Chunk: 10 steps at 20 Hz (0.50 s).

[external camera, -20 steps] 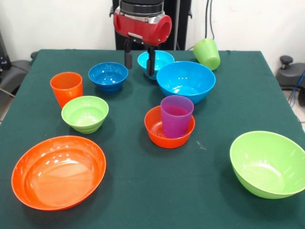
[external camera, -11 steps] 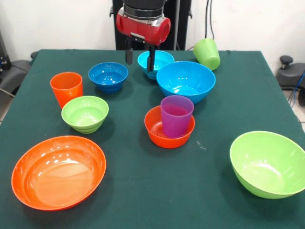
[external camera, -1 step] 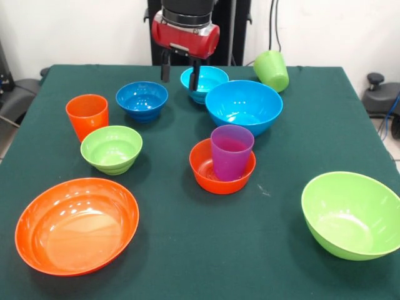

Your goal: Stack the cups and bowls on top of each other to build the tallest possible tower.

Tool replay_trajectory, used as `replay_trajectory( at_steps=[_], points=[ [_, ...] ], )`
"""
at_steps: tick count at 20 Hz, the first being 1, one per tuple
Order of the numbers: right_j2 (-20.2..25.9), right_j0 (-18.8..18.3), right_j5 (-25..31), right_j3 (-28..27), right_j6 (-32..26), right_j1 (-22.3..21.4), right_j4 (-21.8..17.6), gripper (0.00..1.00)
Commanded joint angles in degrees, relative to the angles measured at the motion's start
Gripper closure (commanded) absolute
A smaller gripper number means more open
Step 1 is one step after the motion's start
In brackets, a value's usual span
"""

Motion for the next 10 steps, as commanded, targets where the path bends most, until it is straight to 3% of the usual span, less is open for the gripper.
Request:
replay_trajectory(
  at_steps=[1, 10],
  points=[
    [-2.0, 0.3, -5.2, 3.8, -5.7, 0.5, -8.0, 0.00],
    [-3.8, 3.1, -7.8, 1.4, -1.5, 3.3, -10.8, 0.00]
  ],
)
